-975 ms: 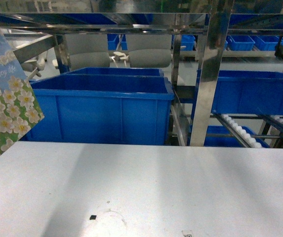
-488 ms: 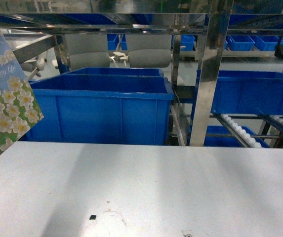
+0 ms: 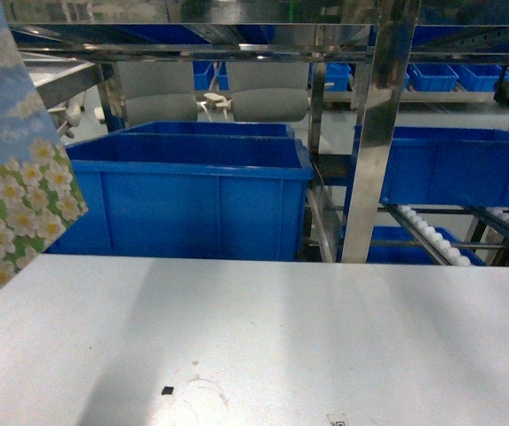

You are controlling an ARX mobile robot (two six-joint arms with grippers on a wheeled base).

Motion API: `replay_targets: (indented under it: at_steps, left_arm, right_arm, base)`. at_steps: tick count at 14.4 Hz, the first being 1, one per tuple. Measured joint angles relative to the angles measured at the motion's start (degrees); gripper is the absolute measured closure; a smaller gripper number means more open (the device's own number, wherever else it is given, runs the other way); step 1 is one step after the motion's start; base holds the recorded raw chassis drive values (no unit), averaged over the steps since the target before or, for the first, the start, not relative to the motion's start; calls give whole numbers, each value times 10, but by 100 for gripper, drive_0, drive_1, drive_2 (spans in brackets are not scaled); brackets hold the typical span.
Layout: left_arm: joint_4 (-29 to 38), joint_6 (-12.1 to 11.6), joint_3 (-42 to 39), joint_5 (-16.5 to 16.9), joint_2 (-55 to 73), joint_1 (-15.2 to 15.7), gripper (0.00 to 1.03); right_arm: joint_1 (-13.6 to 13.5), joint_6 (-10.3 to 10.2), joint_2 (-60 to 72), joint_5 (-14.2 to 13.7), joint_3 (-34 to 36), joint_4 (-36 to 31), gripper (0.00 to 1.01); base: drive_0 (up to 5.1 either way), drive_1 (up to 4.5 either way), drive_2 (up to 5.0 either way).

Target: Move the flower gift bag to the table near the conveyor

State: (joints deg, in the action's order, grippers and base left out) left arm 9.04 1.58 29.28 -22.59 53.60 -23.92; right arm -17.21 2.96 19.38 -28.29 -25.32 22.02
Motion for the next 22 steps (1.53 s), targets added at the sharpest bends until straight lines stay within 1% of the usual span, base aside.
replay_targets:
  at_steps: [3, 5, 7, 9, 11, 13, 14, 16, 18, 19, 20, 22]
  left_arm:
    - [32, 10, 21, -19, 85, -45, 101]
    - [50, 10, 37, -28, 120, -63, 101]
    - [59, 17, 40, -48, 159, -84, 101]
    - [67, 33, 40, -73, 191, -105, 101]
    - [89, 60, 33, -98, 229, -127, 101]
    - [105, 88, 25, -114, 265, -138, 101]
    - [115, 92, 24, -124, 282, -144, 101]
    - [138, 104, 24, -123, 322, -162, 101]
    - [167, 118, 24, -116, 354, -163, 101]
    - [168, 120, 28, -119, 366, -162, 101]
    - [181, 120, 28, -120, 381, -158, 101]
    - [219, 115, 21, -133, 409, -143, 101]
  right_arm:
    - [0, 0, 0, 0, 0, 0, 3]
    - [0, 0, 0, 0, 0, 0, 3]
    - [0, 0, 0, 0, 0, 0, 3]
    - [0, 0, 0, 0, 0, 0, 3]
    - [0, 0, 0, 0, 0, 0, 3]
    - [0, 0, 0, 0, 0, 0, 3]
    - [0, 0, 0, 0, 0, 0, 3]
    - [0, 0, 0, 0, 0, 0, 3]
    - [0, 0, 0, 0, 0, 0, 3]
    - [0, 0, 0, 0, 0, 0, 3]
    - [0, 0, 0, 0, 0, 0, 3]
    - [0, 0, 0, 0, 0, 0, 3]
  base:
    - [0, 0, 0]
    - [0, 0, 0]
    - [0, 0, 0]
    - [0, 0, 0]
    - [0, 0, 0]
    - [0, 0, 0]
    - [0, 0, 0]
    - [0, 0, 0]
    - [0, 0, 0]
    - [0, 0, 0]
    - [0, 0, 0]
    - [0, 0, 0]
